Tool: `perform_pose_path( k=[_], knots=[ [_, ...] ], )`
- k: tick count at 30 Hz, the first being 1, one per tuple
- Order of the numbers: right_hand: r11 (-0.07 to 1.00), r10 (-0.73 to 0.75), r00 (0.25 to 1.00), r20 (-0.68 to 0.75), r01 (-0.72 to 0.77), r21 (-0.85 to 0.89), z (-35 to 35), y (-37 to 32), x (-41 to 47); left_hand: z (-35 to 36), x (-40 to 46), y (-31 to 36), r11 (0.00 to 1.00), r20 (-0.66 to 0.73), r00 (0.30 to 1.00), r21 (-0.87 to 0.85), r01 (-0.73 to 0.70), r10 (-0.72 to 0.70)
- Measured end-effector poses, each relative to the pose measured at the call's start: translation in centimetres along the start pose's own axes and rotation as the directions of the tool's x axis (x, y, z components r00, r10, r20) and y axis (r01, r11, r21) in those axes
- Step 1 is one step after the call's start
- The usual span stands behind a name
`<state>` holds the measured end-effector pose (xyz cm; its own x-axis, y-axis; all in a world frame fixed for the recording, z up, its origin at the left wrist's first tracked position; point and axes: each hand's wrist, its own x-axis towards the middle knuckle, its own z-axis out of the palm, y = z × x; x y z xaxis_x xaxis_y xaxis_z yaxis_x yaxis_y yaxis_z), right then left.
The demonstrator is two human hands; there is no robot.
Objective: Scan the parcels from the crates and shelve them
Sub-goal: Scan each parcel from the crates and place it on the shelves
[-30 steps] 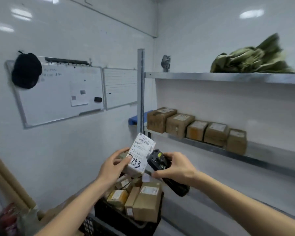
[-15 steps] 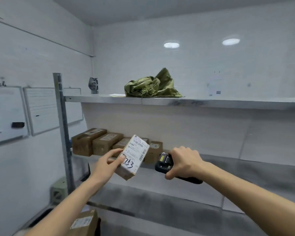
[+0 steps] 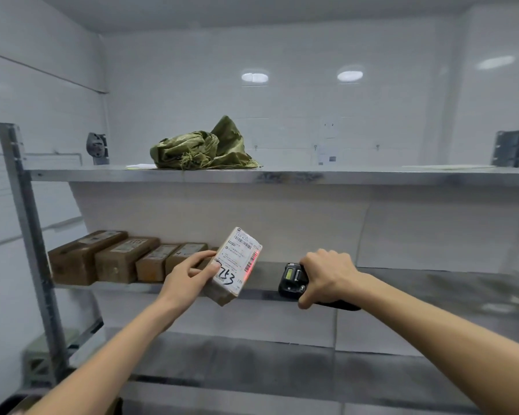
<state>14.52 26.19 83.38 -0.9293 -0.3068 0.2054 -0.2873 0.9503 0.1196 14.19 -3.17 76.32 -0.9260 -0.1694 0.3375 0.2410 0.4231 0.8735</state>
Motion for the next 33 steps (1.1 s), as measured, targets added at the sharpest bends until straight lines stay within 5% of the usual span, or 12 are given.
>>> perform_pose_path(
  k=[16,22,27,33],
  knots=[
    [0.999,0.053,0.999,-0.004,-0.053,0.002,0.3,0.2,0.2,0.9,1.2,0.2,1.0,0.055,0.998,-0.009,0.0,0.0],
    [0.977,0.084,0.996,0.011,-0.085,0.198,1.1,-0.3,1.0,1.1,1.9,-0.6,0.998,0.062,0.998,-0.051,0.025,-0.021],
    [0.773,0.003,1.0,-0.011,0.005,0.634,2.6,-2.1,1.6,2.4,2.4,-1.1,0.978,0.054,0.994,-0.184,0.101,-0.092],
    [0.552,-0.039,0.999,-0.01,0.03,0.834,4.4,-4.7,2.6,3.3,2.4,-1.7,0.935,0.112,0.973,-0.274,0.225,-0.201]
  ],
)
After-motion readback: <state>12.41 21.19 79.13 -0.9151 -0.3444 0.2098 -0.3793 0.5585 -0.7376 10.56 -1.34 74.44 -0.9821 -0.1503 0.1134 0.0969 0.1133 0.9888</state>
